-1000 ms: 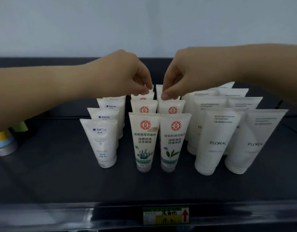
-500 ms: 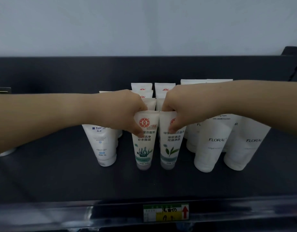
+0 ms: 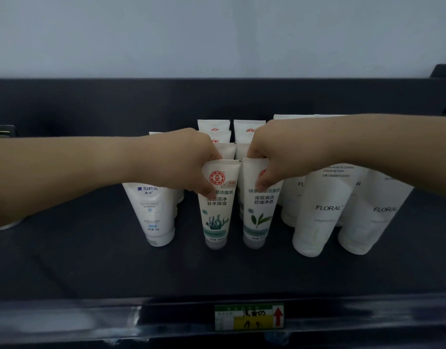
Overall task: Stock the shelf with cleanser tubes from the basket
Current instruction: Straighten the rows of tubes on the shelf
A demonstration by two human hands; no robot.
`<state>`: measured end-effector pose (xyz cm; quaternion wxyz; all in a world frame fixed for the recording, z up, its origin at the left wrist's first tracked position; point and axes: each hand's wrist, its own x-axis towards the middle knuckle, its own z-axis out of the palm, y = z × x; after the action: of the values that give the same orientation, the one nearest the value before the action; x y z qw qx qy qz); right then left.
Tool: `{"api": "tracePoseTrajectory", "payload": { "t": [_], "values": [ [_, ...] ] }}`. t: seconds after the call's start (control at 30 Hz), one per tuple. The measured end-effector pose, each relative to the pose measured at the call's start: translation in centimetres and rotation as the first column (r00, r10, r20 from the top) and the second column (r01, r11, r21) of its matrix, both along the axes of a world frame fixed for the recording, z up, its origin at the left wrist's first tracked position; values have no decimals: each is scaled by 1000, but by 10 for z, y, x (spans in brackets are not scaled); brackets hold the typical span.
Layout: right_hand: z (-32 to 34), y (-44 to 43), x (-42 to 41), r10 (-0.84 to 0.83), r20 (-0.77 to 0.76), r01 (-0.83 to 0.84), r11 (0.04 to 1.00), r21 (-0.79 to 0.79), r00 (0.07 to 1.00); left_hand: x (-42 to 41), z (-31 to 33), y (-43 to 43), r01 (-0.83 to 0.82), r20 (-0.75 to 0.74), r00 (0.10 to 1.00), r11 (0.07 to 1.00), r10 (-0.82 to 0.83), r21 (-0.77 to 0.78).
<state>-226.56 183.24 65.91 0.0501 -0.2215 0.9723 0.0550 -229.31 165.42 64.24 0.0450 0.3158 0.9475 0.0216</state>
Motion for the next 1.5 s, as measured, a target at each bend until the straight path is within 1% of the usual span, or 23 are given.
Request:
{"api": "tracePoseTrajectory", "payload": {
  "t": [0.27, 0.47, 0.73, 0.87, 0.93, 1.03, 1.13, 1.23, 1.33, 1.5],
  "values": [
    [0, -3, 2, 4, 35, -4, 1000, 0, 999, 0, -1, 0, -17, 8, 1000, 1000, 17, 7],
    [1, -2, 0, -28, 48, 27, 999, 23, 998, 1, 1, -3, 2, 13, 1000, 1000, -2, 17],
    [4, -4, 2, -71, 132, 73, 997, -8, 989, 0, 5, -6, 29, 23, 999, 999, -30, 24],
    [13, -7, 6, -92, 115, 97, 995, -31, 989, 2, 14, -13, 51, -6, 999, 998, -51, 43],
    [18, -11, 9, -109, 100, 115, 992, -51, 989, 4, 21, -19, 45, -8, 999, 996, -44, 83],
    [28, -17, 15, -136, 63, 141, 986, -91, 989, 6, 33, -35, 22, 23, 999, 982, -27, 188],
    [38, -25, 19, -172, 23, 173, 972, -158, 985, 6, 44, -54, -22, 23, 1000, 951, 16, 307],
    [46, -35, 24, -204, -14, 197, 958, -208, 979, 5, 50, -74, -64, 29, 998, 918, 57, 392],
    [50, -45, 32, -210, -57, 190, 950, -250, 976, 6, 53, -93, -86, 33, 996, 891, 80, 445],
    [51, -61, 48, -203, -123, 158, 940, -301, 972, 15, 54, -123, -101, -24, 992, 874, 128, 476]
  ]
}}
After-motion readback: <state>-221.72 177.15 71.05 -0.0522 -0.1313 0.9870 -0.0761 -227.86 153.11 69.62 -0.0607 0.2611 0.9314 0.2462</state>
